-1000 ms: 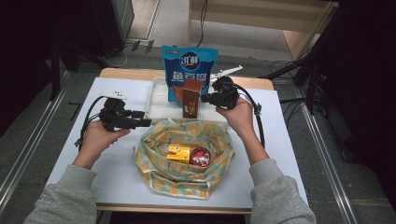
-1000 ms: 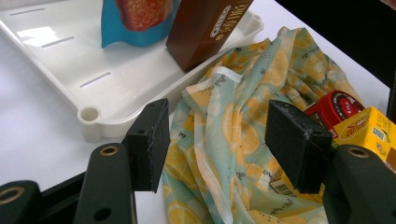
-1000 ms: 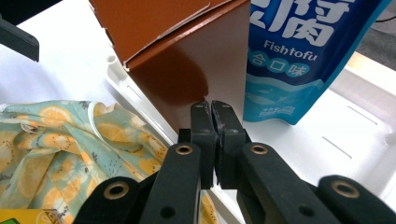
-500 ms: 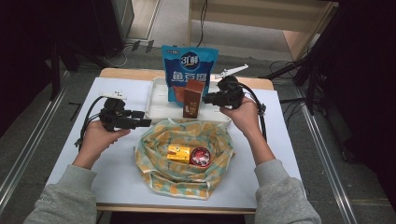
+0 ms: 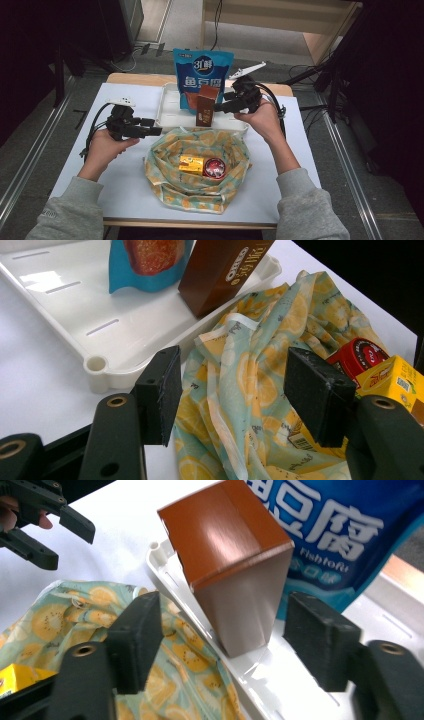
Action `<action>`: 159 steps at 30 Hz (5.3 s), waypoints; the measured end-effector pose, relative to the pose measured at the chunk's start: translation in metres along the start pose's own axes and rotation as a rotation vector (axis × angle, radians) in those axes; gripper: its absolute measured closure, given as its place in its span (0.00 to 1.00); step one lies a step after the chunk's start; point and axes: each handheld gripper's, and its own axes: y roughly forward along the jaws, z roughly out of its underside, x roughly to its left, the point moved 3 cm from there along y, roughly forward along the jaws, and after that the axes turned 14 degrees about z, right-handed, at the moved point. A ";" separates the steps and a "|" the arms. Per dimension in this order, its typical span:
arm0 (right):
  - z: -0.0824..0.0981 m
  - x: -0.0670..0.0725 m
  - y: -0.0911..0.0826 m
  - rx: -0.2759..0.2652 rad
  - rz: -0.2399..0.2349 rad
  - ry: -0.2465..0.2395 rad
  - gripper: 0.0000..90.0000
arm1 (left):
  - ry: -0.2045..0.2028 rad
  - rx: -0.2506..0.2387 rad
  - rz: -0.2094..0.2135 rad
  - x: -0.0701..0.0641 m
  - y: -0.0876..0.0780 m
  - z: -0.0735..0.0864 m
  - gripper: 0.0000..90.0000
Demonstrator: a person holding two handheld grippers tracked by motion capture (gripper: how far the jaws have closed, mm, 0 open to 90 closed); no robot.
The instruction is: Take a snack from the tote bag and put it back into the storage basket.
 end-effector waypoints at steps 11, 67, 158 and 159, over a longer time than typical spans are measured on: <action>-0.022 0.006 0.016 0.029 0.016 -0.044 0.27 | -0.001 -0.007 0.000 0.001 -0.002 0.000 0.45; -0.061 0.046 0.057 0.012 0.063 -0.097 0.48 | -0.029 -0.021 0.008 0.001 -0.011 0.005 0.45; 0.050 0.002 0.093 0.049 -0.094 -0.063 0.46 | -0.029 -0.028 0.005 0.003 -0.010 0.006 0.45; 0.051 0.002 0.094 0.050 -0.096 -0.061 0.46 | -0.028 -0.028 0.005 0.003 -0.011 0.006 0.45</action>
